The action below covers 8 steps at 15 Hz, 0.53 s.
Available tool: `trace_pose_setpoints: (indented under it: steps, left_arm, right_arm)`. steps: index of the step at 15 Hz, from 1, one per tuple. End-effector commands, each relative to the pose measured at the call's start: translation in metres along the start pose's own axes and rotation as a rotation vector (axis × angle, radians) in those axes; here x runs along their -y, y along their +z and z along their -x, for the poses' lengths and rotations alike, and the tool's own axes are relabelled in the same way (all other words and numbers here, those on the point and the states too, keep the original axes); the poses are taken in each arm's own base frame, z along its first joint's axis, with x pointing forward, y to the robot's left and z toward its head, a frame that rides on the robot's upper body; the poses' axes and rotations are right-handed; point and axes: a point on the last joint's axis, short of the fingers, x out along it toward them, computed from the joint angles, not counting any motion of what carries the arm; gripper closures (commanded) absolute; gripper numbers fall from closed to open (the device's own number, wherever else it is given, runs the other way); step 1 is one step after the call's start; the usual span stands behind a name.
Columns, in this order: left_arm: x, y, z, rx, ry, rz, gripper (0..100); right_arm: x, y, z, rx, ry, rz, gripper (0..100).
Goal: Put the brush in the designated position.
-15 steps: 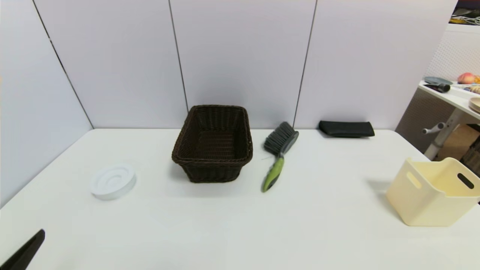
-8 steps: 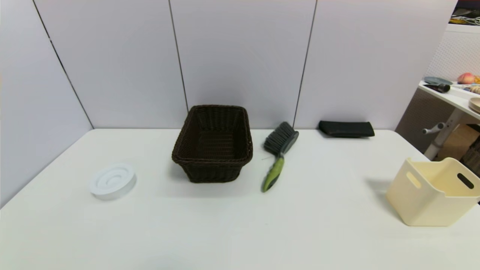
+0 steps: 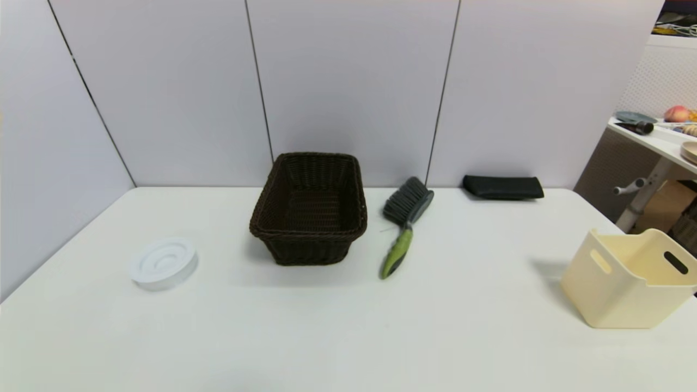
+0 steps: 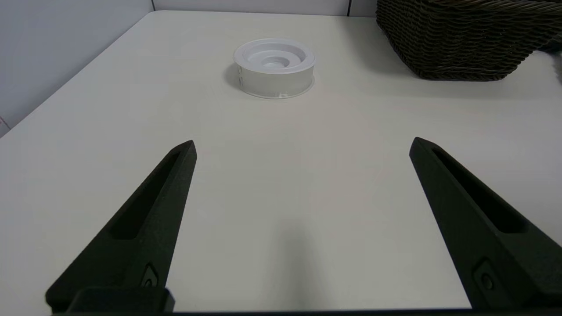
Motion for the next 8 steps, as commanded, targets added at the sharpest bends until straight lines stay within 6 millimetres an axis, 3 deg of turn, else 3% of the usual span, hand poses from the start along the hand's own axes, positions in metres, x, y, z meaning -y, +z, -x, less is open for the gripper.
trace_pose_setpoints:
  steps: [1, 8]
  left_arm:
    - [0.0, 0.0001, -0.0002, -0.003, 0.0, 0.0, 0]
    - [0.0, 0.0001, -0.0002, -0.003, 0.0, 0.0, 0]
  right_arm:
    - [0.0, -0.0004, -0.0002, -0.003, -0.001, 0.023, 0]
    - [0.0001, -0.0002, -0.0002, -0.002, -0.004, -0.024, 0]
